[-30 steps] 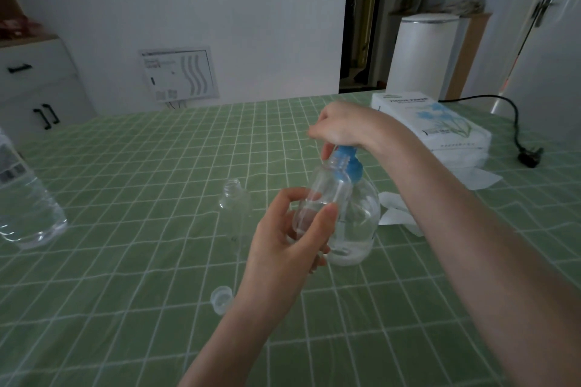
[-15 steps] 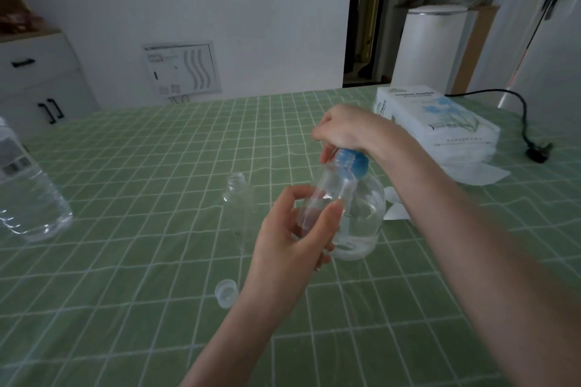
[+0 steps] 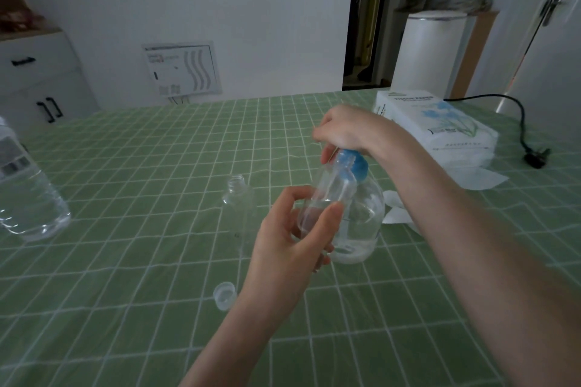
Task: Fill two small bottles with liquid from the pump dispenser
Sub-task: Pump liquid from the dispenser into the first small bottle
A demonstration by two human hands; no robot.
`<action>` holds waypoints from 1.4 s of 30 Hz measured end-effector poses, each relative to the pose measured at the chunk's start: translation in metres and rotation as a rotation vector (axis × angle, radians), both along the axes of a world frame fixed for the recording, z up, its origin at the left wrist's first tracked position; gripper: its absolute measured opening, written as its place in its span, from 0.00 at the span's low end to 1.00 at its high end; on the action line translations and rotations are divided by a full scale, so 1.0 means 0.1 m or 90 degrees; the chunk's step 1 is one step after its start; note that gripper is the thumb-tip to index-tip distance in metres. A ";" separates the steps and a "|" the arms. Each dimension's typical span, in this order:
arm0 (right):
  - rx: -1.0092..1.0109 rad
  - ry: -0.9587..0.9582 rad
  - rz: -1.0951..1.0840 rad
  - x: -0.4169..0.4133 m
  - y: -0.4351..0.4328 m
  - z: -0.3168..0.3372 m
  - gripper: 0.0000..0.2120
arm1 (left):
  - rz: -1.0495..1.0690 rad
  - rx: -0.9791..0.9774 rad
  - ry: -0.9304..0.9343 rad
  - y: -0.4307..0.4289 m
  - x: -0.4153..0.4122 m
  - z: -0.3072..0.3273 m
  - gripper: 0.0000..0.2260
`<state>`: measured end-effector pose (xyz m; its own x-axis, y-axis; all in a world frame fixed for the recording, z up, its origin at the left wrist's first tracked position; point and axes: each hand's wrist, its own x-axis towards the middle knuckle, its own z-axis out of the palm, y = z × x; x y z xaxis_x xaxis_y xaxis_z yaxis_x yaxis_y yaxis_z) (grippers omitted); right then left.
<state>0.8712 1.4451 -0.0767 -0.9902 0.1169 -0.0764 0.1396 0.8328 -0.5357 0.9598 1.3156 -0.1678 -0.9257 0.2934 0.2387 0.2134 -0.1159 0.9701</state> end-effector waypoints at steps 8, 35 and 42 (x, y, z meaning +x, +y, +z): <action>-0.029 0.040 0.002 0.03 -0.01 -0.01 0.16 | 0.001 0.001 -0.006 0.02 0.00 0.01 0.15; 0.003 -0.014 0.012 0.02 -0.01 0.01 0.16 | 0.004 0.008 -0.005 0.01 0.00 0.02 0.19; -0.004 -0.012 0.017 0.02 0.00 0.00 0.17 | 0.006 -0.003 -0.006 0.00 0.01 0.02 0.17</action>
<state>0.8733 1.4451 -0.0767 -0.9913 0.0905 -0.0958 0.1281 0.8330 -0.5382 0.9604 1.3159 -0.1663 -0.9308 0.2853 0.2284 0.2051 -0.1092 0.9726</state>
